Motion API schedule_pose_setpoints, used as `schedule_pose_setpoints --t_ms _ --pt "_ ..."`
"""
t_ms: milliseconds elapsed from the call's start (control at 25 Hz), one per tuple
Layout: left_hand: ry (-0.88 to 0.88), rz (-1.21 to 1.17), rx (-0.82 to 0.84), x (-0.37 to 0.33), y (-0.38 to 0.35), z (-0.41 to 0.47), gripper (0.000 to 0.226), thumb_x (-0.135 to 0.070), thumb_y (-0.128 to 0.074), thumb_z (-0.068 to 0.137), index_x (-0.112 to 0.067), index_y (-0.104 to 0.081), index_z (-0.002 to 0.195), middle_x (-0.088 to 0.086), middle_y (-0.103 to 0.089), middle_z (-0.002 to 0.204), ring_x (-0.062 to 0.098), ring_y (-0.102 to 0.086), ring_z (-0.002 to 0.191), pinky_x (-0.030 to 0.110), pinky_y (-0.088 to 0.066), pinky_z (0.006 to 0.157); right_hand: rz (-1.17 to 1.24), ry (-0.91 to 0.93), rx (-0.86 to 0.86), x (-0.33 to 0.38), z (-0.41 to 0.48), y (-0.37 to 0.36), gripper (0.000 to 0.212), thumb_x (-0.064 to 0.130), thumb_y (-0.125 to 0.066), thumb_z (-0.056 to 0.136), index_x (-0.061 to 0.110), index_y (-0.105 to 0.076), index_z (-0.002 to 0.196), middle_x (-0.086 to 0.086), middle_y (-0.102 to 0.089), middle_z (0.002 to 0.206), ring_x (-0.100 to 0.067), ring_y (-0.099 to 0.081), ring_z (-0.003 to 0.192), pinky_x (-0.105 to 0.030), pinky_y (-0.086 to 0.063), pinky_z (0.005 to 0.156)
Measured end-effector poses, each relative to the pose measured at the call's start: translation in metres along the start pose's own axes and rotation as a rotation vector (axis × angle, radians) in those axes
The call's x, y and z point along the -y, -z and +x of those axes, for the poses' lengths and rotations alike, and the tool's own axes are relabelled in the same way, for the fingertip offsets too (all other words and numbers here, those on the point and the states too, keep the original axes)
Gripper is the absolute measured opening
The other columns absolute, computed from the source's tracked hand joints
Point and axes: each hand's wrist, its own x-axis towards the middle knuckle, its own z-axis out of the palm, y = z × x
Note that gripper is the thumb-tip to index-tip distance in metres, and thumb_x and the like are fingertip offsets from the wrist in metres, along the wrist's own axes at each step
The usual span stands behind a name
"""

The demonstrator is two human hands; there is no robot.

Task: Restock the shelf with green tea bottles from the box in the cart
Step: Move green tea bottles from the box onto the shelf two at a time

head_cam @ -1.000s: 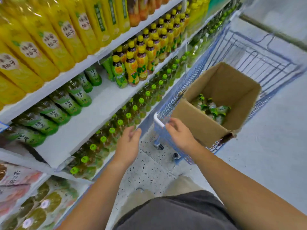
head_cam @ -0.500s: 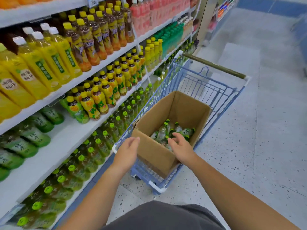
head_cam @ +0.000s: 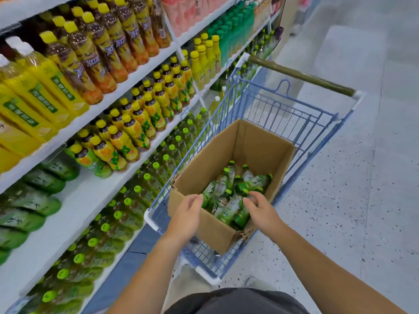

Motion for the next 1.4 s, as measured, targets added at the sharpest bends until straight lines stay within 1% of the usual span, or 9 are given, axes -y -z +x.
schedule_pose_setpoints --t_ms 200,520,640,760,880,960,1080,1240,1400 --pt "-0.024 0.143 0.103 -0.031 0.003 0.073 0.019 -0.058 -0.044 0.098 -0.045 -0.056 0.104 -0.031 -0.054 0.106 -0.007 -0.050 0.098 0.032 -0.035 0.091 0.065 -0.106 -0.071 0.007 0.031 -0.018 0.060 0.051 -0.047 0.101 0.025 -0.034 0.154 0.003 -0.050 0.146 -0.017 -0.048 0.126 -0.032 -0.036 0.101" --pt "0.027 0.456 0.412 -0.017 -0.020 0.220 0.048 -0.061 -0.042 0.098 -0.028 -0.056 0.130 -0.012 -0.056 0.118 0.012 -0.052 0.109 0.033 -0.038 0.089 0.183 -0.318 -0.274 0.000 0.100 -0.063 0.053 0.048 -0.046 0.102 0.025 -0.042 0.150 0.003 -0.056 0.136 -0.008 -0.051 0.108 -0.023 -0.038 0.084" --pt "0.099 0.615 0.448 0.012 -0.041 0.266 0.031 -0.056 -0.041 0.100 -0.029 -0.057 0.098 -0.009 -0.056 0.098 0.018 -0.051 0.097 0.033 -0.037 0.084 0.216 -0.396 -0.286 -0.026 0.130 -0.085 0.054 0.049 -0.046 0.102 0.025 -0.042 0.150 0.007 -0.055 0.133 -0.008 -0.049 0.109 -0.025 -0.035 0.089" --pt "0.153 0.681 0.437 0.039 -0.065 0.306 0.040 -0.048 -0.041 0.101 -0.019 -0.054 0.078 0.012 -0.060 0.088 0.029 -0.056 0.086 0.037 -0.038 0.076 0.208 -0.476 -0.276 -0.057 0.161 -0.099 0.053 0.049 -0.044 0.103 0.024 -0.043 0.150 0.002 -0.054 0.143 -0.012 -0.052 0.114 -0.028 -0.036 0.093" --pt "0.171 0.692 0.384 0.064 -0.088 0.336 0.041 -0.045 -0.046 0.098 -0.007 -0.061 0.109 0.022 -0.063 0.118 0.032 -0.059 0.100 0.036 -0.042 0.083 0.170 -0.559 -0.279 -0.080 0.185 -0.102 0.053 0.048 -0.046 0.102 0.020 -0.046 0.147 -0.003 -0.056 0.142 -0.015 -0.053 0.109 -0.027 -0.038 0.084" --pt "0.173 0.691 0.353 0.076 -0.097 0.349 0.057 -0.045 -0.052 0.096 -0.006 -0.049 0.138 0.015 -0.055 0.137 0.034 -0.054 0.122 0.039 -0.043 0.102 0.124 -0.600 -0.306 -0.088 0.194 -0.102 0.051 0.047 -0.050 0.101 0.015 -0.049 0.141 -0.004 -0.060 0.128 -0.014 -0.054 0.093 -0.026 -0.038 0.067" --pt "0.182 0.717 0.322 0.089 -0.106 0.362 0.077 -0.043 -0.060 0.094 -0.004 -0.029 0.152 0.016 -0.041 0.151 0.036 -0.045 0.134 0.046 -0.039 0.110 0.090 -0.699 -0.283 -0.100 0.201 -0.105 0.050 0.044 -0.054 0.099 0.011 -0.044 0.136 -0.001 -0.059 0.103 -0.015 -0.056 0.076 -0.027 -0.035 0.053" --pt "0.086 0.759 0.240 0.106 -0.118 0.376 0.076 -0.041 -0.068 0.088 -0.006 -0.034 0.146 0.014 -0.037 0.145 0.037 -0.045 0.130 0.047 -0.040 0.109 0.072 -0.791 -0.205 -0.114 0.204 -0.117 0.061 0.047 -0.054 0.098 0.009 -0.042 0.144 -0.010 -0.056 0.136 -0.028 -0.058 0.107 -0.031 -0.041 0.079" --pt "0.053 0.735 0.163 0.124 -0.123 0.381 0.071 -0.042 -0.075 0.083 -0.006 -0.045 0.136 0.012 -0.044 0.136 0.034 -0.051 0.123 0.041 -0.043 0.101 0.021 -0.765 -0.234 -0.118 0.210 -0.121 0.052 0.052 -0.073 0.082 0.016 -0.055 0.114 -0.007 -0.062 0.124 -0.025 -0.061 0.102 -0.035 -0.050 0.084"
